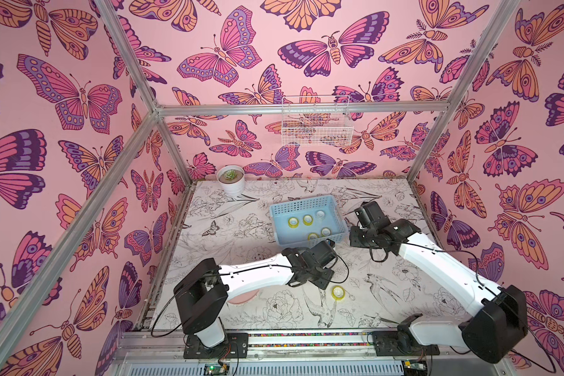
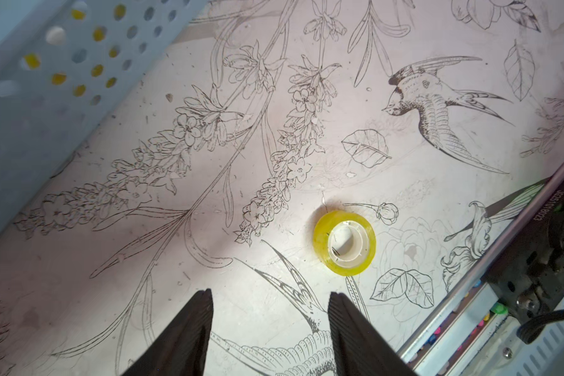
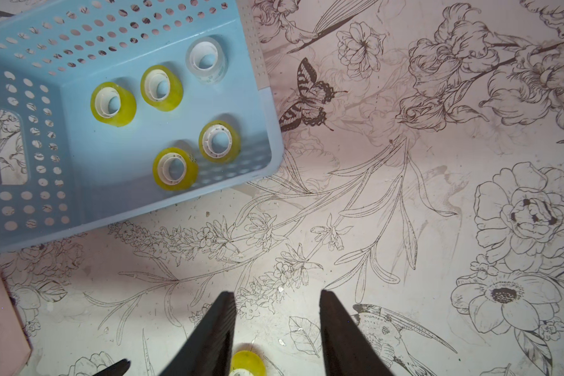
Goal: Put the transparent tape into the storage box
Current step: Pick up the tape from the center of the board.
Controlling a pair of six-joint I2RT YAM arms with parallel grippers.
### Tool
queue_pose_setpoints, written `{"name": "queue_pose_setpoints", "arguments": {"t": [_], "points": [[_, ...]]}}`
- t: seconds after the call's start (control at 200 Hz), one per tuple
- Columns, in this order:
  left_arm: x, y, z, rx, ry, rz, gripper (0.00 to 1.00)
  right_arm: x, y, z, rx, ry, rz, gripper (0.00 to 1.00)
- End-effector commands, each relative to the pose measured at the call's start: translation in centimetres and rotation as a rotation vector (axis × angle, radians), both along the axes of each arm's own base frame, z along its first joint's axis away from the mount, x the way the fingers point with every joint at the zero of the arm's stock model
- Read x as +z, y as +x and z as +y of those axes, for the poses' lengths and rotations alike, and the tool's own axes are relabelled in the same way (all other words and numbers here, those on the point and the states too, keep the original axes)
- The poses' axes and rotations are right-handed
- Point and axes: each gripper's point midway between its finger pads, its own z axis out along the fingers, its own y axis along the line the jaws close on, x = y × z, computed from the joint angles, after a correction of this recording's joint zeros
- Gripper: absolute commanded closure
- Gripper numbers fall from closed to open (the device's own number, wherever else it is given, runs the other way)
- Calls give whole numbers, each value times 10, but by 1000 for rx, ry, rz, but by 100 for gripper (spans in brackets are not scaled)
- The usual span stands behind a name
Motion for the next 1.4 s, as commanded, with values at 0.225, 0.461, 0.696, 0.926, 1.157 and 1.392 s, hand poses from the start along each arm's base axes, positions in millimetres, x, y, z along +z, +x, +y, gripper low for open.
{"name": "queue_pose_setpoints", "arguments": {"t": [0.225,0.461,0.696,0.926,1.157,1.392], "points": [[-26,-10,-28,-40,-28,20,38,0,-21,-9,-18,38,15,52],[-46,-19,-37,-66,-6,45,38,2,-28,-16,-24,33,10,52],[-54,-28,-43,-87,12,49,38,1,-33,-17,-24,41,17,52],[-67,-29,-41,-69,31,64,40,2,-36,-19,-27,41,17,52],[-74,-28,-45,-68,42,71,47,2,-37,-20,-26,41,19,53],[-78,-27,-46,-66,47,72,74,2,-37,-20,-24,38,18,53]]}}
